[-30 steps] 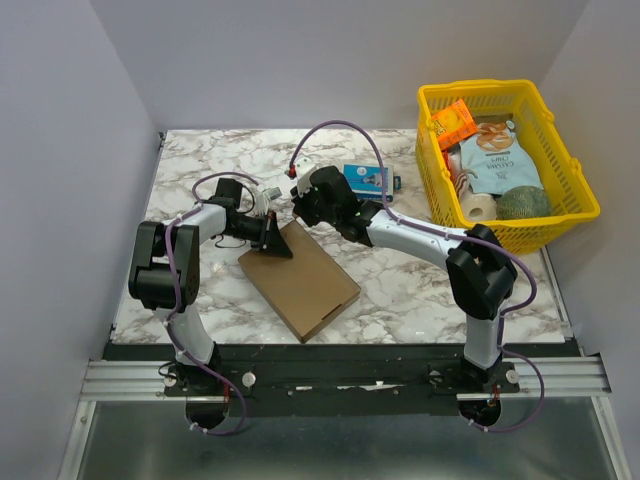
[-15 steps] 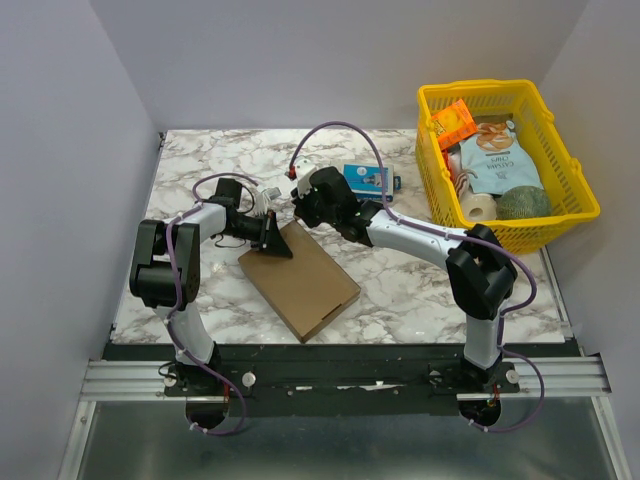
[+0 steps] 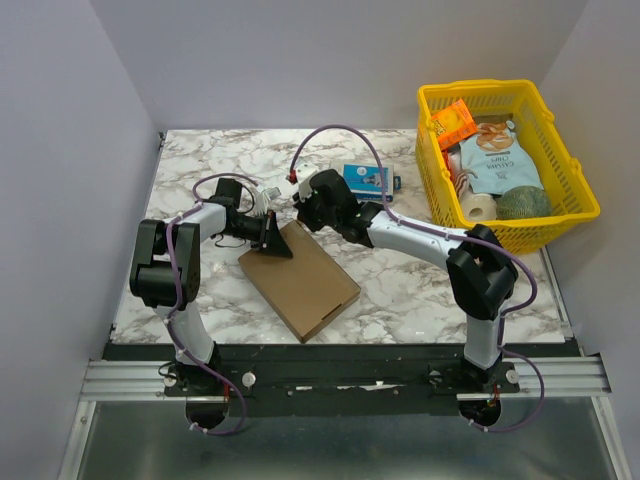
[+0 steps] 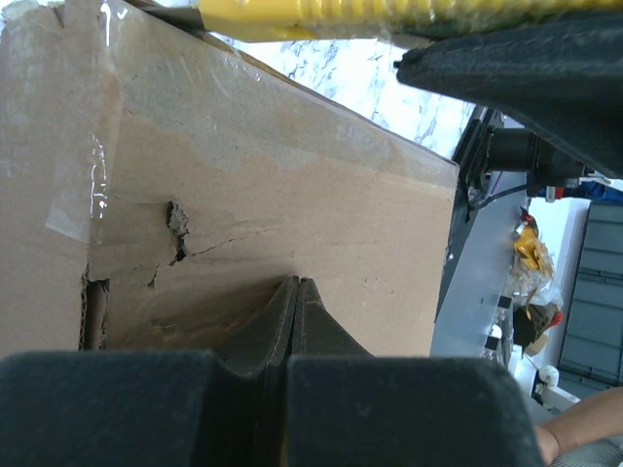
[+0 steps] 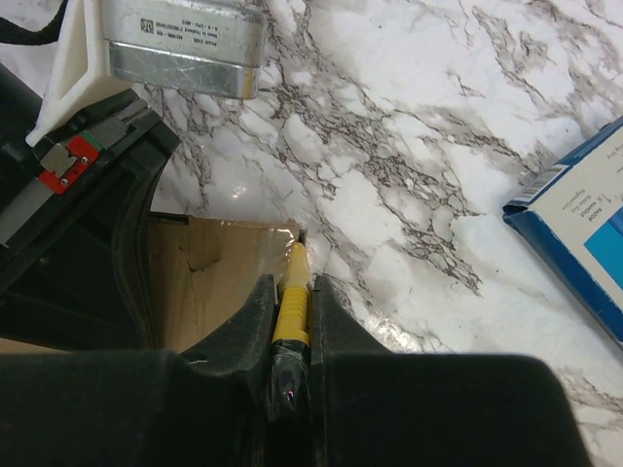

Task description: Unpack the express box

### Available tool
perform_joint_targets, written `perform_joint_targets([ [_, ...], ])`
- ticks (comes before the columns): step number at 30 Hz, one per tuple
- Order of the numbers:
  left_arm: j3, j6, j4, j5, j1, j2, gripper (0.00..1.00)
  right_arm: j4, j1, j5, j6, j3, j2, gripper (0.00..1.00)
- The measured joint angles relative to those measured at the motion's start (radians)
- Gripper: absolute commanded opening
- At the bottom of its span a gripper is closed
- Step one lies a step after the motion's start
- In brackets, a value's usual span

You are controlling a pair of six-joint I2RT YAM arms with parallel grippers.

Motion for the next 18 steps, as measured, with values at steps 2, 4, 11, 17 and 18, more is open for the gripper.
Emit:
perform_joint_targets([
  [2,0.002,-0.001,-0.001,0.0,0.0,0.001,0.02,-0.013,0.0,0.0,0.003,-0.003,-0.003,0.0],
  [4,0.008,-0.005,-0.001,0.0,-0.001,0.005,0.01,-0.029,0.0,0.0,0.008,-0.003,-0.008,0.0],
  [11,0.018,-0.022,0.0,-0.002,-0.006,0.013,0.0,-0.096,0.0,0.0,0.029,-0.015,-0.042,0.01],
  [17,0.019,-0.037,0.004,-0.005,-0.006,0.013,0.0,-0.175,0.002,0.0,0.046,-0.027,-0.071,0.0],
  [18,0.018,-0.041,0.005,-0.006,-0.006,0.013,0.0,-0.184,0.002,0.0,0.048,-0.031,-0.077,0.01],
])
